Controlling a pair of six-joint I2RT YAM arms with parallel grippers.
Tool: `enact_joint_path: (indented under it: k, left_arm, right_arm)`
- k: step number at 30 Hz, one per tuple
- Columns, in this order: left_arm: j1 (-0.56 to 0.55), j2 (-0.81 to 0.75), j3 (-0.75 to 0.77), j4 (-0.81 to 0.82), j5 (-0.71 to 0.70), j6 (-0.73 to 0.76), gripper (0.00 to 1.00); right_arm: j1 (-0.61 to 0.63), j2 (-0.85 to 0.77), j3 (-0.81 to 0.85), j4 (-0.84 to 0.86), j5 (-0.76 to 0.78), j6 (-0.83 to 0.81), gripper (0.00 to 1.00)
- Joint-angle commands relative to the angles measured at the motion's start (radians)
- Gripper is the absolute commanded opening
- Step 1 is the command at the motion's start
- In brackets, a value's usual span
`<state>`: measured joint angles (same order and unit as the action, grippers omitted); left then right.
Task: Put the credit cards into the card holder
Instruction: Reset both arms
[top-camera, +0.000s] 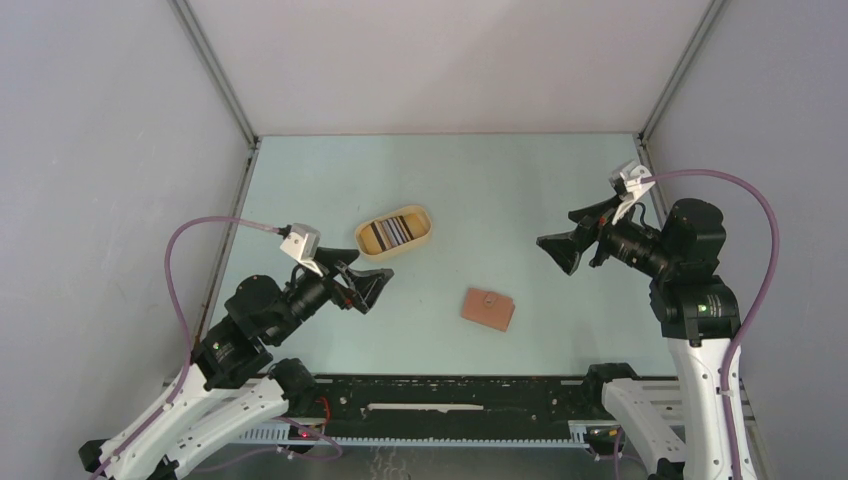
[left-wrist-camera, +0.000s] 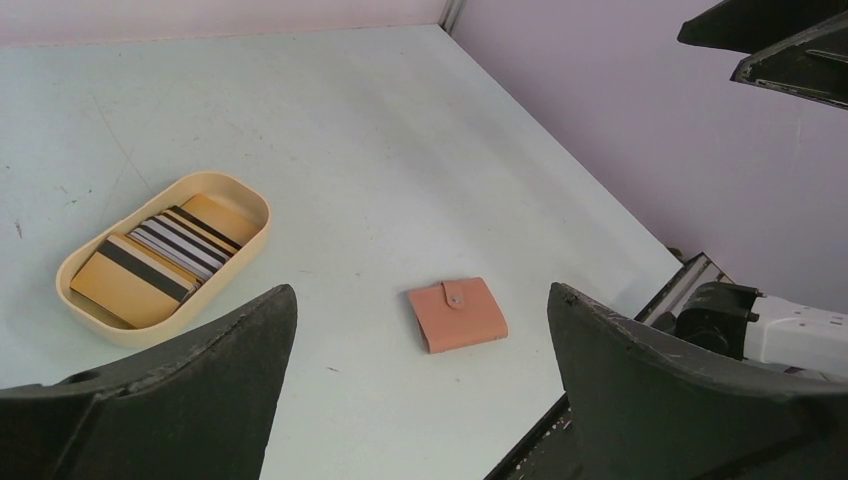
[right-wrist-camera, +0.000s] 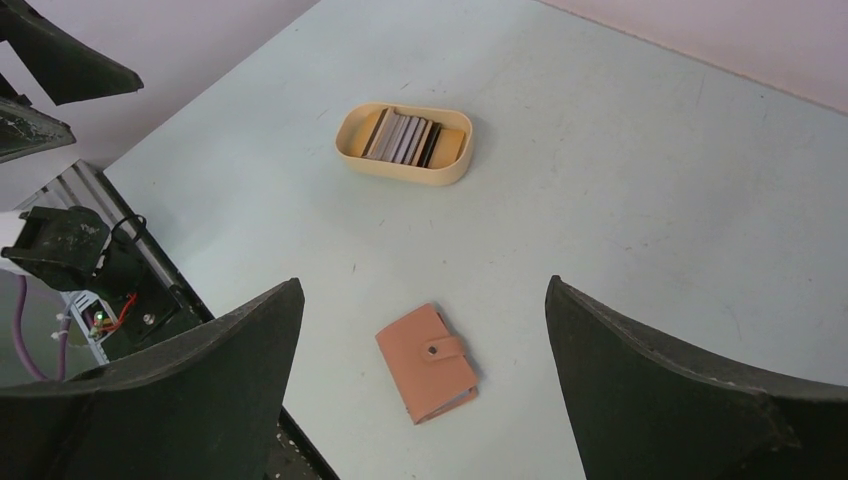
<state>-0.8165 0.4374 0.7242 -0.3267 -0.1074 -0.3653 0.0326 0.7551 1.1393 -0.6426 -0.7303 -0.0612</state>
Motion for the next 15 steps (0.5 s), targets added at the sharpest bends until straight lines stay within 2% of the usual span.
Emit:
enact_joint_path:
  k: [1, 15]
  left_arm:
    - [0.005, -0.010, 0.031, 0.008, -0.020, 0.022, 1.00]
    - [0.006, -0.017, 0.018, 0.016, -0.023, 0.026, 1.00]
  right_arm:
    - [-0.010, 0.000, 0.037, 0.003, -0.025, -0.005, 1.00]
    - [-0.017, 0.003, 0.038, 0.005, -0.039, -0.007, 1.00]
